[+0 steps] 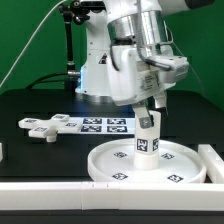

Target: Assemble round table

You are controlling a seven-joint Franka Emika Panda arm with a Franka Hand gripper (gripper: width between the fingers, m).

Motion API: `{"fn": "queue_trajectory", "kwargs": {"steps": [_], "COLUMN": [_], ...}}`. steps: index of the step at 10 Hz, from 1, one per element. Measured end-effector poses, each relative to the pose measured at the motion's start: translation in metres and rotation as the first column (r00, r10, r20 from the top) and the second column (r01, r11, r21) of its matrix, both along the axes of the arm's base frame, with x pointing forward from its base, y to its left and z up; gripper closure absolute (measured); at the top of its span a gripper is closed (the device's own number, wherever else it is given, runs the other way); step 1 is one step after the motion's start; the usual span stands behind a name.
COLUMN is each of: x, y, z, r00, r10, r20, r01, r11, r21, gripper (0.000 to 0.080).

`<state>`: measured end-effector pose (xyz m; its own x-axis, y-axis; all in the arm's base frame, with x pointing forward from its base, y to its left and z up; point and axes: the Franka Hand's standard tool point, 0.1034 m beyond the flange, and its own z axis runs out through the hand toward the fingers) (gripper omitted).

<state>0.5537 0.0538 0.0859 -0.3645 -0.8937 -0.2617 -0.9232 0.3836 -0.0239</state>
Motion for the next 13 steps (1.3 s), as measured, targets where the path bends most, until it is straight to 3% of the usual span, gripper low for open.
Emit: {"fn": "queue_trajectory", "kwargs": {"steps": [5, 9, 13], "x": [0.0007, -0.0035, -0.0020], "y": [-0.0011, -0.0069, -0.0080], "z": [-0.0010, 0.0047, 0.0051], "r00": [0.944, 0.646, 0.417], "r10": [0.322, 0.763, 0.908], "r20": [0.067, 0.019, 0.047], "r01": [-0.319, -0.758, -0.896], "r11": [0.946, 0.645, 0.419], "r21": [-0.055, -0.097, -0.145], "gripper": [0.0150, 0.0150, 0.0150]}}
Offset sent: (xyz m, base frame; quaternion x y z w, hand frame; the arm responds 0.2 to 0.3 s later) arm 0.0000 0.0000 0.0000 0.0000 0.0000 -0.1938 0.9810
